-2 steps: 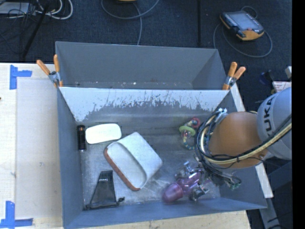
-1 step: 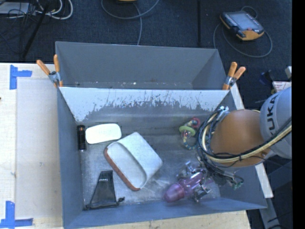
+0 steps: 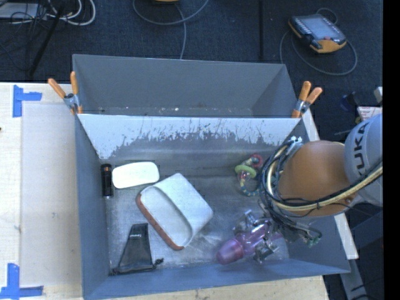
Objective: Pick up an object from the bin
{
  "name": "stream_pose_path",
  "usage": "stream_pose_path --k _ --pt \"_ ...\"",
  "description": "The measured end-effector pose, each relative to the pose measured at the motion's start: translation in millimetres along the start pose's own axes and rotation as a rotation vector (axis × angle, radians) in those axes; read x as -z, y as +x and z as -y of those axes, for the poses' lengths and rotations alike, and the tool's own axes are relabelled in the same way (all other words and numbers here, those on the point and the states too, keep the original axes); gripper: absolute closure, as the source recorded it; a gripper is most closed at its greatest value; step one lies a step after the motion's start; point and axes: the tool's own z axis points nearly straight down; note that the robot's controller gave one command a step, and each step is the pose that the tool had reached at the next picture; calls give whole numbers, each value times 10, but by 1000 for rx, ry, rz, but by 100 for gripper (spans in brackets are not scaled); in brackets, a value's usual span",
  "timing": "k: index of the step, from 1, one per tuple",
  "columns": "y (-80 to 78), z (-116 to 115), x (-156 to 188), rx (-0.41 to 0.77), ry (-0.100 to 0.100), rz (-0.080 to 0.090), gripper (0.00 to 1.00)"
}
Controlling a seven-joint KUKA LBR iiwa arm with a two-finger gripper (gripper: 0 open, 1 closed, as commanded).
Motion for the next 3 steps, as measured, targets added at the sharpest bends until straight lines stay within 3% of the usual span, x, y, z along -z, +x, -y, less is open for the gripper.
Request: stream_pose_path --k 3 --pt "8 -18 230 -1 -5 -7 100"
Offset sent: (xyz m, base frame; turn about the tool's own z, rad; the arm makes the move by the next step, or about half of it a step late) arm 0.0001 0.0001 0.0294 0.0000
